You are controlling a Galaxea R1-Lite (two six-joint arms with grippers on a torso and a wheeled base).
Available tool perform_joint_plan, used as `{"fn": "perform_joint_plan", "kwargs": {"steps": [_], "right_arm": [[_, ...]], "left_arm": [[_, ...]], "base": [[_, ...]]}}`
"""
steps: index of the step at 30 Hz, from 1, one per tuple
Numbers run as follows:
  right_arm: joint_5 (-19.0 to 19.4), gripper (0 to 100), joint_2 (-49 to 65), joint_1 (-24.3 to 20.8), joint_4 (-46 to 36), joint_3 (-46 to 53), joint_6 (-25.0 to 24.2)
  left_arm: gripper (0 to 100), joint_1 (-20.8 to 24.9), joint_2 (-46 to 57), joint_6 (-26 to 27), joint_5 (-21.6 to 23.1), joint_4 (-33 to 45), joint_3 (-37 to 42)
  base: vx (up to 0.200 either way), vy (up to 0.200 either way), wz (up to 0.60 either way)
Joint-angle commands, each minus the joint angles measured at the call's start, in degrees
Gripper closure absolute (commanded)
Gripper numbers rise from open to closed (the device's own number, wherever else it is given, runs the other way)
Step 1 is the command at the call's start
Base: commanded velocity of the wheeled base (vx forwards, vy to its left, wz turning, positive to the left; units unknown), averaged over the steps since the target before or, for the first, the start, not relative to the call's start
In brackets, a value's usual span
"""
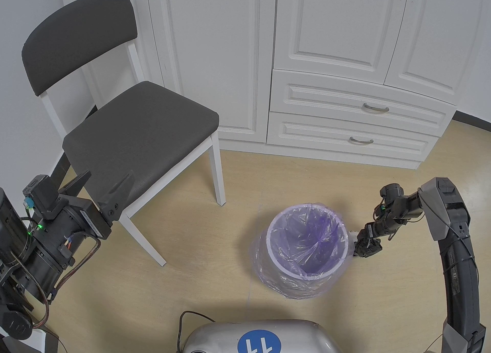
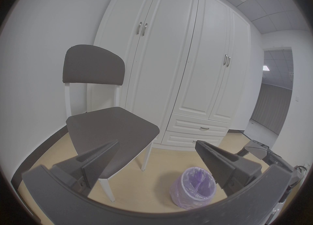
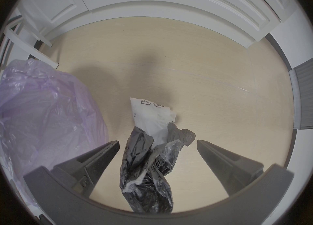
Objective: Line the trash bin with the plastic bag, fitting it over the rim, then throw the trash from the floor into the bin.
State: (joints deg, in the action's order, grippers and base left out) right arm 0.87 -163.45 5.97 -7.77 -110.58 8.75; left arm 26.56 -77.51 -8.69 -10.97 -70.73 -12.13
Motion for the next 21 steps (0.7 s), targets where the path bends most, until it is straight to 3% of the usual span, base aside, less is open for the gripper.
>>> {"fn": "perform_joint_plan", "kwargs": {"steps": [1, 9, 10, 21], "right_arm": [[-2.3, 0, -3.0, -0.7, -0.8, -3.1, 0.1], [-3.3, 0, -4.0, -1.4, -3.8, -4.0, 0.1], [-3.3, 100, -4.0, -1.4, -3.9, -4.0, 0.1], [-2.8, 100, 0.6, -0.6, -3.1, -2.6, -0.4]], "left_arm": [[0, 0.0, -0.1, 0.0, 0.0, -0.3, -0.3], [0, 0.0, 0.7, 0.0, 0.0, -0.5, -0.6], [0, 0.0, 0.8, 0.0, 0.0, -0.5, -0.6], [0, -0.1, 0.6, 0.3, -0.2, 0.1, -2.5]], "base": [[0.000, 0.000, 0.00], [0.000, 0.000, 0.00], [0.000, 0.000, 0.00], [0.000, 0.000, 0.00]]}}
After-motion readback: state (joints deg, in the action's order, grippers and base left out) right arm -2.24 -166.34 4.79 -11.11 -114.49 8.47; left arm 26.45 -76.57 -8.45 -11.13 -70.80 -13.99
